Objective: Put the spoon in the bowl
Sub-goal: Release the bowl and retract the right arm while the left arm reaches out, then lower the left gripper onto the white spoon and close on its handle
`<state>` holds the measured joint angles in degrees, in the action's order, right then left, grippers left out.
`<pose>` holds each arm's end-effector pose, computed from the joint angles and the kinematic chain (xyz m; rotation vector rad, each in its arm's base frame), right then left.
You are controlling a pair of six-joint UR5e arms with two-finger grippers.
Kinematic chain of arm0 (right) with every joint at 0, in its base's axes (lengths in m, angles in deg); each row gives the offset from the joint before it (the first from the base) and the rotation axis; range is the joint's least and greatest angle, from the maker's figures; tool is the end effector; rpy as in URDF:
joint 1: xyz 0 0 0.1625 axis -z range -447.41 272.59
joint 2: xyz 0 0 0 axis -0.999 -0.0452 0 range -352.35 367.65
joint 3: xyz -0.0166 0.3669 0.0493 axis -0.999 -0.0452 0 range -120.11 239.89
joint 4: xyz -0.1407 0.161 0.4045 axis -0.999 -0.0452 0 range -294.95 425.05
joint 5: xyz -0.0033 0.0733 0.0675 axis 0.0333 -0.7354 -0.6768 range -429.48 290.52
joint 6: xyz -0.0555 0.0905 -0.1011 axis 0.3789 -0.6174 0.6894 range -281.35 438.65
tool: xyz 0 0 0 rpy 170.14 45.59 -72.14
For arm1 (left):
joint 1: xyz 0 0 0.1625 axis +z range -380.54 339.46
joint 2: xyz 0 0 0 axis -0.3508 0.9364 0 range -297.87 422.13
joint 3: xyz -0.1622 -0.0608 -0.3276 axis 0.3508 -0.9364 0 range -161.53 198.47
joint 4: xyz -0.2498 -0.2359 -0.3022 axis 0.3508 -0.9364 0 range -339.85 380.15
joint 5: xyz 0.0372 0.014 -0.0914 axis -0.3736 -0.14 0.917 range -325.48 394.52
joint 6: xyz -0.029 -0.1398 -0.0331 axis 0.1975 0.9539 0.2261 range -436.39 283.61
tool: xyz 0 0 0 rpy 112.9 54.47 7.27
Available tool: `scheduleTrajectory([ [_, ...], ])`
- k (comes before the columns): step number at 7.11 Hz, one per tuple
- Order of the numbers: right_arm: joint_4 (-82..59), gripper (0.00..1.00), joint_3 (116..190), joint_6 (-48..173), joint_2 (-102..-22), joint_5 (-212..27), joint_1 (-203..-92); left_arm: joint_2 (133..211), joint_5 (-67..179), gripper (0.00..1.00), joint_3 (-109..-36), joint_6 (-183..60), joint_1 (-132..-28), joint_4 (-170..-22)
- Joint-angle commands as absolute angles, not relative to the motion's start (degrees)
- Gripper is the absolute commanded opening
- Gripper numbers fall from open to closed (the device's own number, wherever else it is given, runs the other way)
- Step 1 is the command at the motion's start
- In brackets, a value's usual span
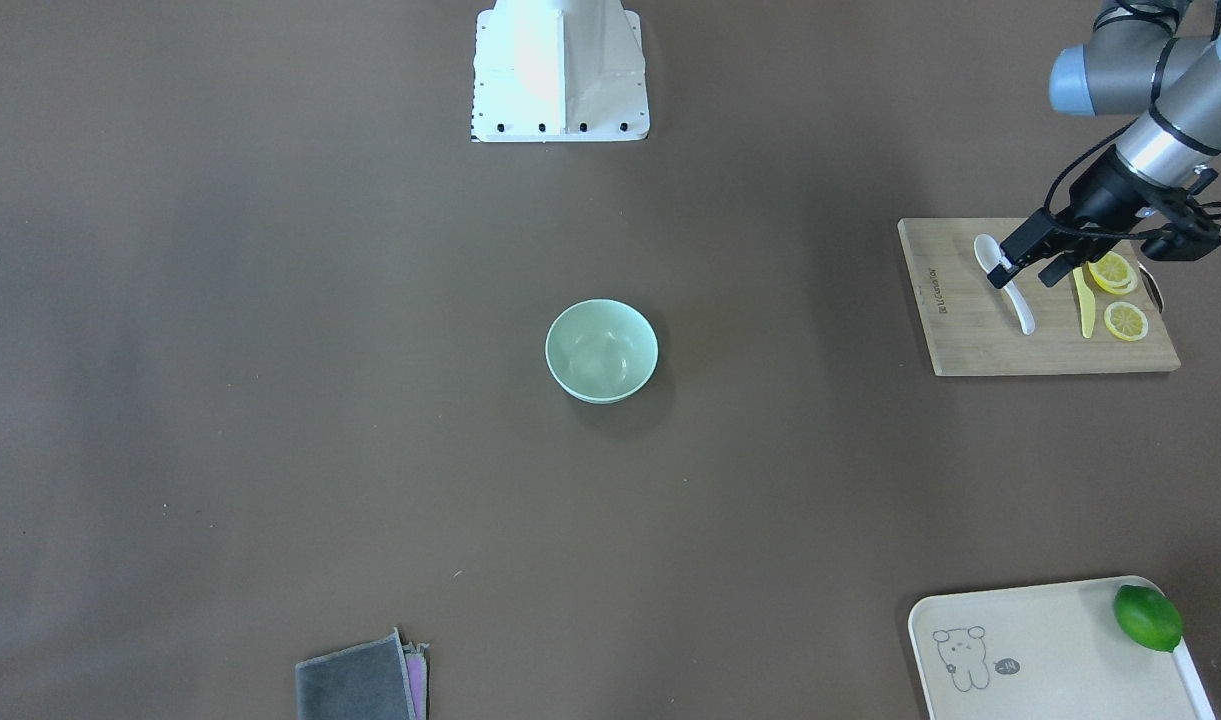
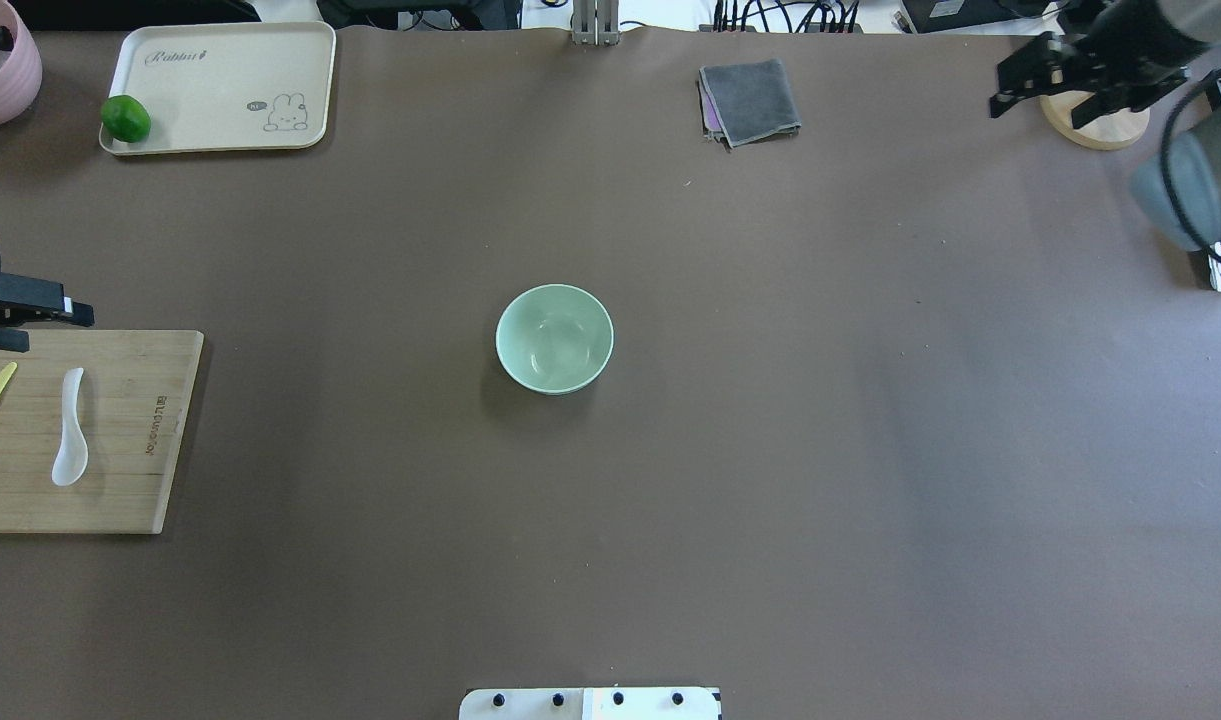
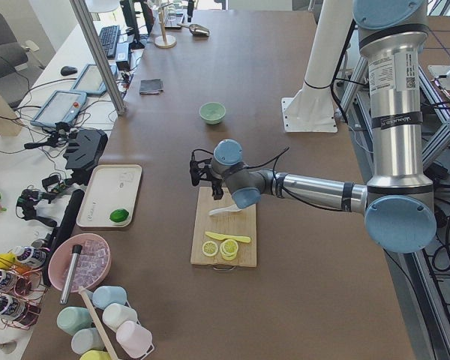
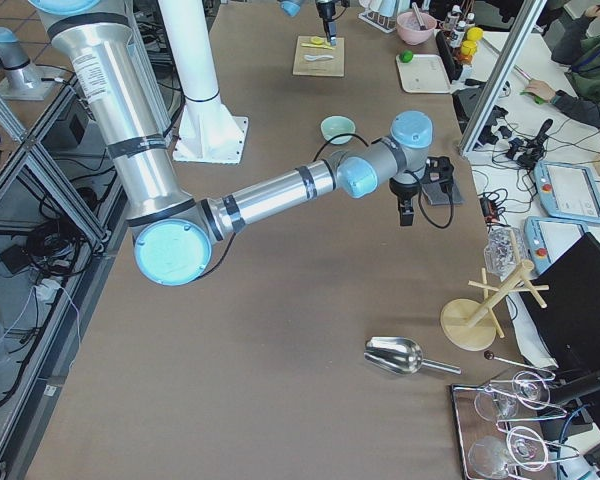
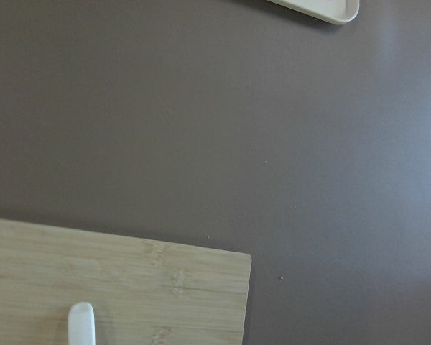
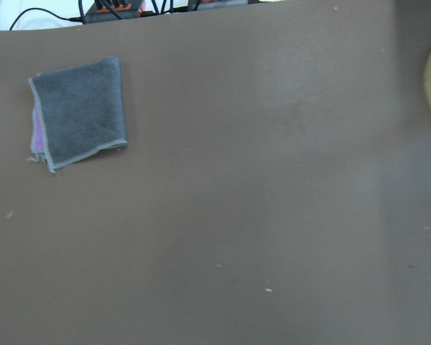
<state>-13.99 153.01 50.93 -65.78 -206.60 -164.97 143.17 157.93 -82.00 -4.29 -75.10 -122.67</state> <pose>-0.1157 -0.6447 0.4053 0.1976 -0.9246 0.0268 0.2687 -0.4683 0.5074 0.1099 1.0613 -0.3020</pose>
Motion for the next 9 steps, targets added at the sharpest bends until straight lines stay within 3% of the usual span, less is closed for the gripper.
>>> scheduleTrajectory([
  [1,-13.87,1.00,152.97,59.57,-71.35,-208.43,-169.32,138.27,151.27,0.97,-82.16,-3.44,-70.56,-122.76],
  [2,-13.87,1.00,153.23,59.66,-72.24,-208.61,-169.58,137.55,149.15,0.94,-81.90,-3.44,-69.68,-122.68],
  [3,-13.87,1.00,153.32,60.36,-72.85,-208.52,-169.85,137.37,148.26,0.81,-81.38,-3.52,-69.58,-122.68],
  [6,-13.78,1.00,153.41,61.86,-74.27,-208.43,-170.90,138.06,145.97,0.54,-79.71,-3.52,-67.56,-122.68],
  [9,-13.78,1.00,153.32,61.86,-74.27,-208.43,-170.91,138.42,145.79,0.43,-79.17,-3.61,-67.03,-122.68],
])
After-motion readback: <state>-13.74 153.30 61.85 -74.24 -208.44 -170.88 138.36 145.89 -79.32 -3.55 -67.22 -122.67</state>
